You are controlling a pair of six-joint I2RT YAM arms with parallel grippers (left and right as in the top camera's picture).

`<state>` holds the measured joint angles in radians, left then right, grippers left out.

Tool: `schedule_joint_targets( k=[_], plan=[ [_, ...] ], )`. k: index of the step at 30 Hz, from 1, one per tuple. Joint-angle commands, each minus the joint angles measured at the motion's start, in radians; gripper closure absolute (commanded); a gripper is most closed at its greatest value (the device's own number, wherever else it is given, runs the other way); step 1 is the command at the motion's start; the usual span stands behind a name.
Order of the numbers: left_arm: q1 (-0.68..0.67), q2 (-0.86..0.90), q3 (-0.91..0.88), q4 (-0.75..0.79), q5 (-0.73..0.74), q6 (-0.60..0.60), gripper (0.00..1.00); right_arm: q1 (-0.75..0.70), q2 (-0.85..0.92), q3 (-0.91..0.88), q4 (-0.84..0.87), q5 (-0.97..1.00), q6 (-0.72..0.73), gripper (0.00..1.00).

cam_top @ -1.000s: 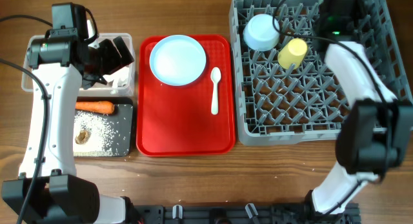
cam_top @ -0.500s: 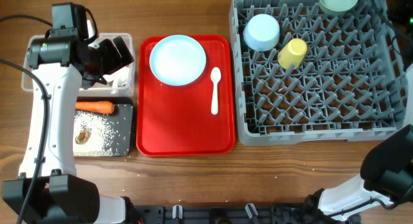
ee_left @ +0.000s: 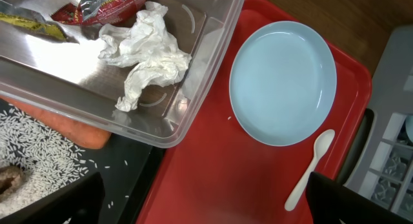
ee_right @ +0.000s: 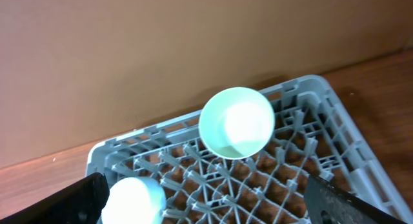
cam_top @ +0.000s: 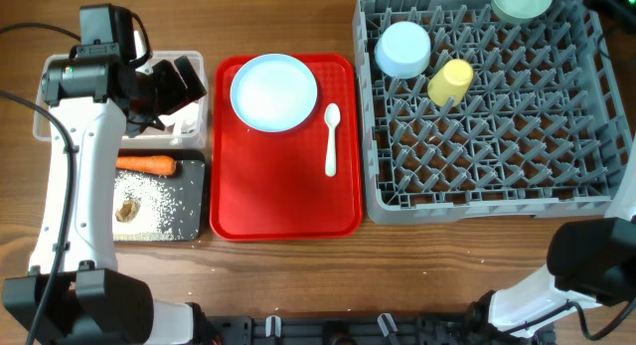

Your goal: Sort waste into correct bins and load items into the dishwasher rack

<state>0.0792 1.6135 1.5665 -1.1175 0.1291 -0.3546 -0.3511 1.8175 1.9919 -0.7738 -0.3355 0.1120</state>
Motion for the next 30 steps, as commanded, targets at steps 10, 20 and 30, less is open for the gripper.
schedule_joint_targets(
  k=[10, 20, 30],
  plan=[
    [0.003, -0.003, 0.011, 0.005, 0.011, -0.001, 0.0, 0.004, 0.293, -0.018, 0.113, 0.017, -0.013, 0.12],
    [0.003, -0.003, 0.011, 0.004, 0.011, -0.001, 0.0, 0.005, 0.42, -0.018, 0.279, 0.134, 0.002, 0.26],
    [0.003, -0.003, 0.011, 0.004, 0.011, -0.001, 0.0, 0.023, 0.509, -0.019, 0.401, 0.13, 0.048, 0.41]
  ],
)
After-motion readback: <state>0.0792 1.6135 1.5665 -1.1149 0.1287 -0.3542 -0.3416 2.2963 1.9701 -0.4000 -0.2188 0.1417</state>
